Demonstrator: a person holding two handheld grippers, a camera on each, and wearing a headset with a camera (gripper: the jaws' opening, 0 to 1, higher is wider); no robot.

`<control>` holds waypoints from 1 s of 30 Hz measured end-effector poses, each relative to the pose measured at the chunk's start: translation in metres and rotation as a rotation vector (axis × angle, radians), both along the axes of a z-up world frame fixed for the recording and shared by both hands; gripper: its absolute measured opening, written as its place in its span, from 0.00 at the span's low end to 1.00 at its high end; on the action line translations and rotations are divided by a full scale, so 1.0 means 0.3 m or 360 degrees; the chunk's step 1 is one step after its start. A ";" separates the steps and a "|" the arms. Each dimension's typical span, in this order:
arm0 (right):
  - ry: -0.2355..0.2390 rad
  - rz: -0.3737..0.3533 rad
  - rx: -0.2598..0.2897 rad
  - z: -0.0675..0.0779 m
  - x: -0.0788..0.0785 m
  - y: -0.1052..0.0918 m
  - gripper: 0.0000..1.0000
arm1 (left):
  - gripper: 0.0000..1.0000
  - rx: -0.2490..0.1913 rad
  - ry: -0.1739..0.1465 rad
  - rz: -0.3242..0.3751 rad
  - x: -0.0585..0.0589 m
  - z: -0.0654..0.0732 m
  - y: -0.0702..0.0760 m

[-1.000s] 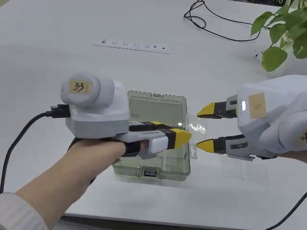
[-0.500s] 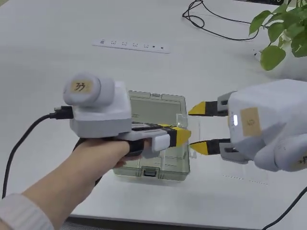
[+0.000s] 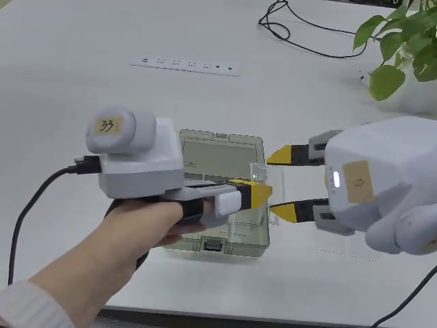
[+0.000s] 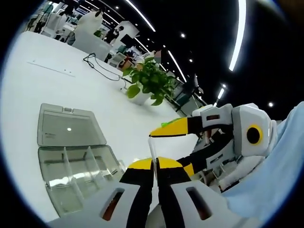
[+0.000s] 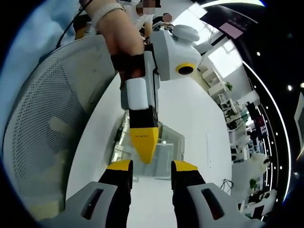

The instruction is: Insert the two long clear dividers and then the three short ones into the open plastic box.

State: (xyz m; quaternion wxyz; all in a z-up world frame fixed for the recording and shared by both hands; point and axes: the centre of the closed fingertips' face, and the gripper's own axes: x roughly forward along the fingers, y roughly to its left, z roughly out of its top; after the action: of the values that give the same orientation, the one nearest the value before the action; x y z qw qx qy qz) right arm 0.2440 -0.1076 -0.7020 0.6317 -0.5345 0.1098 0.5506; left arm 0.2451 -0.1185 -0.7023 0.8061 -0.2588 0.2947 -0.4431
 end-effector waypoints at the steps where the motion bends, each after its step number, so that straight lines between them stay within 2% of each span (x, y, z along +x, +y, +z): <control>1: 0.0002 0.0014 -0.0003 0.000 -0.001 0.001 0.33 | 0.00 0.0000 0.0003 0.0001 0.000 -0.001 0.001; 2: -0.0012 0.0012 0.0009 0.006 0.003 0.003 0.34 | 0.00 0.0050 -0.0054 0.0005 0.009 -0.009 0.011; 4: 0.0053 0.0007 0.0021 0.006 -0.006 0.005 0.34 | 0.00 0.0019 -0.0020 -0.0004 0.001 -0.003 0.008; 6: 0.0049 -0.0001 0.0057 0.019 0.004 0.008 0.38 | 0.00 0.0027 -0.0049 -0.0012 0.002 0.000 0.011; 10: 0.0138 -0.0037 0.0107 0.038 0.009 0.003 0.40 | 0.00 0.0052 -0.0084 -0.0046 -0.003 -0.004 0.016; 11: 0.0172 -0.0052 0.0115 0.042 0.009 0.001 0.40 | 0.00 0.0069 -0.0123 -0.0077 -0.007 -0.004 0.016; 13: 0.0231 -0.0064 0.0156 0.059 0.010 0.002 0.39 | 0.00 0.0088 -0.0159 -0.0116 -0.016 -0.005 0.017; 14: 0.0272 -0.0084 0.0165 0.065 0.014 -0.002 0.39 | 0.00 0.0096 -0.0211 -0.0151 -0.021 -0.001 0.016; 15: 0.0295 -0.0078 0.0173 0.069 0.014 -0.002 0.39 | 0.00 0.0102 -0.0199 -0.0154 -0.024 -0.003 0.018; 17: 0.0364 -0.0096 0.0194 0.079 0.013 -0.004 0.37 | 0.00 0.0137 -0.0274 -0.0211 -0.033 -0.001 0.021; 18: 0.0434 -0.0101 0.0215 0.085 0.006 -0.001 0.36 | 0.00 0.0152 -0.0307 -0.0243 -0.038 0.000 0.022; 19: 0.0495 -0.0111 0.0237 0.088 0.012 -0.002 0.36 | 0.00 0.0156 -0.0374 -0.0278 -0.042 0.010 0.021; 20: 0.0540 -0.0106 0.0241 0.092 0.007 -0.002 0.35 | 0.00 0.0164 -0.0341 -0.0278 -0.047 0.005 0.024; 22: 0.0623 -0.0124 0.0259 0.100 0.004 0.000 0.33 | 0.00 0.0204 -0.0443 -0.0350 -0.055 0.008 0.027; 23: 0.0673 -0.0101 0.0263 0.109 -0.007 0.007 0.32 | 0.00 0.0211 -0.0447 -0.0365 -0.060 0.007 0.029; 24: 0.0714 -0.0099 0.0263 0.112 -0.014 0.009 0.31 | 0.00 0.0208 -0.0526 -0.0408 -0.067 0.020 0.027; 25: 0.0783 -0.0107 0.0257 0.110 -0.017 0.010 0.31 | 0.00 0.0214 -0.0503 -0.0401 -0.071 0.018 0.031; 28: 0.0852 -0.0085 0.0222 0.111 -0.030 0.018 0.27 | 0.00 0.0255 -0.0629 -0.0491 -0.085 0.025 0.032; 29: 0.0863 -0.0085 0.0214 0.110 -0.030 0.021 0.26 | 0.00 0.0267 -0.0630 -0.0509 -0.090 0.023 0.033; 30: 0.0882 -0.0077 0.0199 0.109 -0.038 0.026 0.25 | 0.00 0.0293 -0.0684 -0.0541 -0.094 0.022 0.033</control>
State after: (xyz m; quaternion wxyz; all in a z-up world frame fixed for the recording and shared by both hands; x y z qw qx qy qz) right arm 0.2326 -0.0997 -0.6694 0.6224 -0.3208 0.2567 0.6662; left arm 0.2168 -0.1085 -0.6958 0.7843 -0.0317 0.1953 -0.5880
